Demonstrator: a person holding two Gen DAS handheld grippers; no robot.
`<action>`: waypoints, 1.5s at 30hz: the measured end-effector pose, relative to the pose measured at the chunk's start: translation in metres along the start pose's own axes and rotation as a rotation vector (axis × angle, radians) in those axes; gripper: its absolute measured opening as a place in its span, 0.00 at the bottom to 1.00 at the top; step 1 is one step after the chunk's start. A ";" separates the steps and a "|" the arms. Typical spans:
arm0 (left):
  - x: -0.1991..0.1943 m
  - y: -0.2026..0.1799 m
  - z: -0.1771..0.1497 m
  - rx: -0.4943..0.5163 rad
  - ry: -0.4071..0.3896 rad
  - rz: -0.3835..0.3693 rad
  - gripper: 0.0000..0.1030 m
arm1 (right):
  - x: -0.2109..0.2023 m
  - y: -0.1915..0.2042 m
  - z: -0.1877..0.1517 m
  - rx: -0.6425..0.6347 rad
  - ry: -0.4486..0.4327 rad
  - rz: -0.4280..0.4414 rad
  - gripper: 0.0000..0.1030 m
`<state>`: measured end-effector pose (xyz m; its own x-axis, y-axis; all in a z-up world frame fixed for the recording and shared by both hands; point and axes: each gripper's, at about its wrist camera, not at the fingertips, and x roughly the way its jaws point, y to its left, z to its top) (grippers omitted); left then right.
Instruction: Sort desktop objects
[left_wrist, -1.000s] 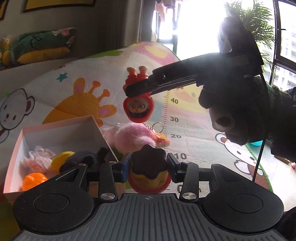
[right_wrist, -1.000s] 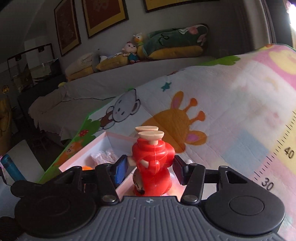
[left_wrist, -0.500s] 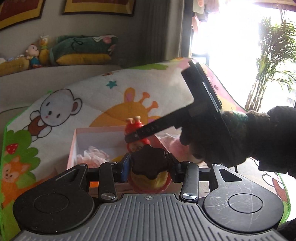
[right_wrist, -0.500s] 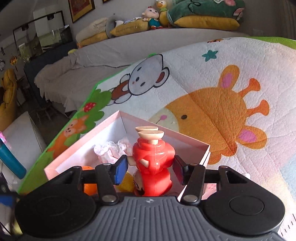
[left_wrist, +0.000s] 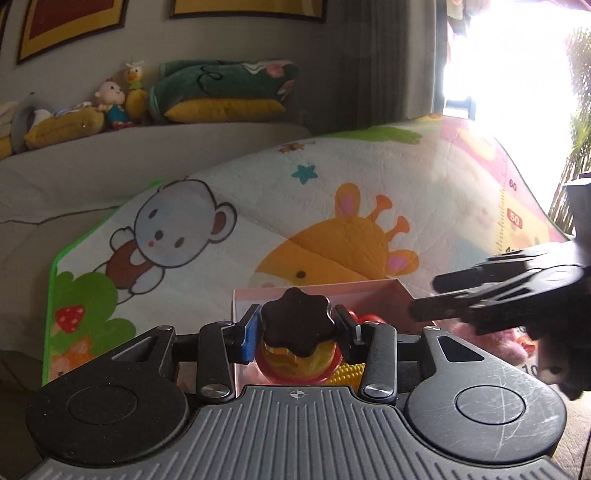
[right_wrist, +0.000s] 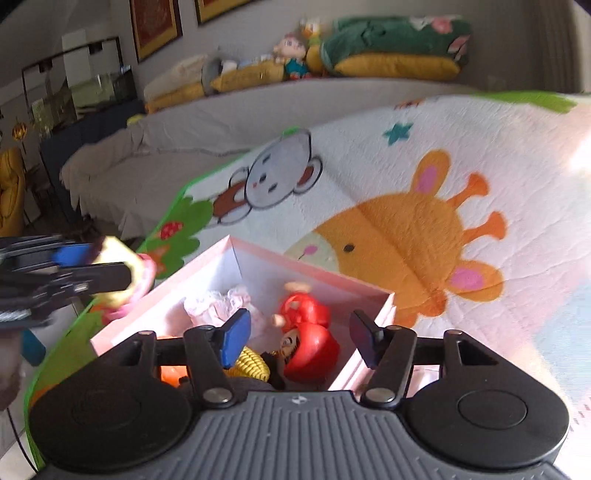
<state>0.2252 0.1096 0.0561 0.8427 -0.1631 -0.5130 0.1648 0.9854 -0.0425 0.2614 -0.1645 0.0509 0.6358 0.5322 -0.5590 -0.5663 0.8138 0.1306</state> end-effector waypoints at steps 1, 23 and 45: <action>0.013 0.001 0.003 0.004 0.029 -0.001 0.44 | -0.010 -0.004 -0.004 0.015 -0.013 -0.010 0.60; 0.101 -0.001 0.032 0.086 0.211 0.089 0.59 | -0.088 -0.078 -0.077 0.177 -0.060 -0.177 0.64; 0.013 -0.087 0.012 0.190 0.097 -0.224 0.85 | -0.038 -0.055 -0.087 0.122 0.029 -0.087 0.72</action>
<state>0.2281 0.0211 0.0628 0.7234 -0.3607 -0.5888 0.4414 0.8973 -0.0074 0.2227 -0.2496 -0.0062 0.6633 0.4532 -0.5955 -0.4412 0.8796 0.1781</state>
